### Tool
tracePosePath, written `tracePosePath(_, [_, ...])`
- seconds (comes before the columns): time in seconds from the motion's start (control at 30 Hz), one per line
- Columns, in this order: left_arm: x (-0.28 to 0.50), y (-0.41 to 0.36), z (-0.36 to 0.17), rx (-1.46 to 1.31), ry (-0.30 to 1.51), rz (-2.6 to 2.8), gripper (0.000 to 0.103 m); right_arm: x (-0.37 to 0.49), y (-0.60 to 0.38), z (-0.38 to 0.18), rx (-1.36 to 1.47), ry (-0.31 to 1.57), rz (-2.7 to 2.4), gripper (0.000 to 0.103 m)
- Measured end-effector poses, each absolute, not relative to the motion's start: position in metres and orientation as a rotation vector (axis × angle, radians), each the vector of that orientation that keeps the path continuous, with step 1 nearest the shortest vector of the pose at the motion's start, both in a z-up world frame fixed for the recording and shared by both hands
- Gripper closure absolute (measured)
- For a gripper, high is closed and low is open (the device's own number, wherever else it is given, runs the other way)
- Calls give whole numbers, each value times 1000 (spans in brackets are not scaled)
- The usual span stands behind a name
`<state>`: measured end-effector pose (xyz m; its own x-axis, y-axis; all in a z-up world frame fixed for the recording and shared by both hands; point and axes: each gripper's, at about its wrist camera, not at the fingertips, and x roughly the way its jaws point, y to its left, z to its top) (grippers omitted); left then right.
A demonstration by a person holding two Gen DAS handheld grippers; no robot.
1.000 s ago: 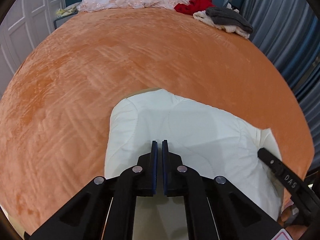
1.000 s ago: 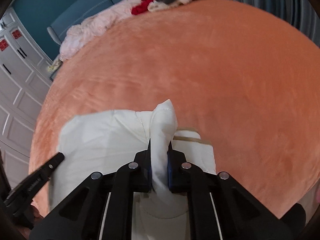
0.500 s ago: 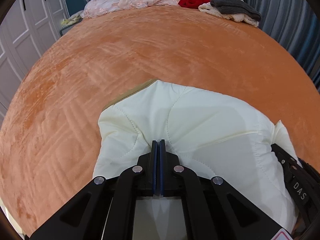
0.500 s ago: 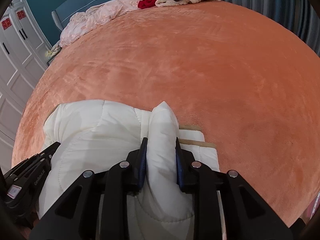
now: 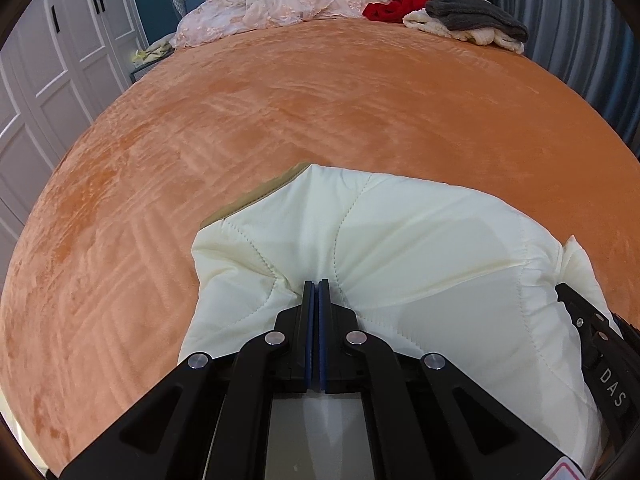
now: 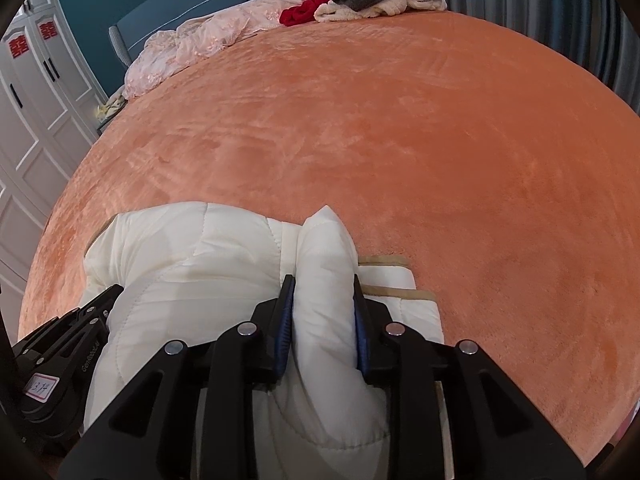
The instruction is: Fold large clothes
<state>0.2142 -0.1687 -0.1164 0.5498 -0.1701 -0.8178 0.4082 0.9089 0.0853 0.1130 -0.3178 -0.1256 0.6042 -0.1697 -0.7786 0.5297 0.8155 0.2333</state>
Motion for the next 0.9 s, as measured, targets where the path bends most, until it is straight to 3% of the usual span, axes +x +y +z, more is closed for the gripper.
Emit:
tracePosePath(0.83, [213, -173, -120, 274, 906, -326, 103, 107, -322, -126, 518, 787, -405, 77])
tracePosePath(0.9, [213, -167, -114, 251, 917, -333, 99, 101, -330, -117, 574, 798, -386, 72])
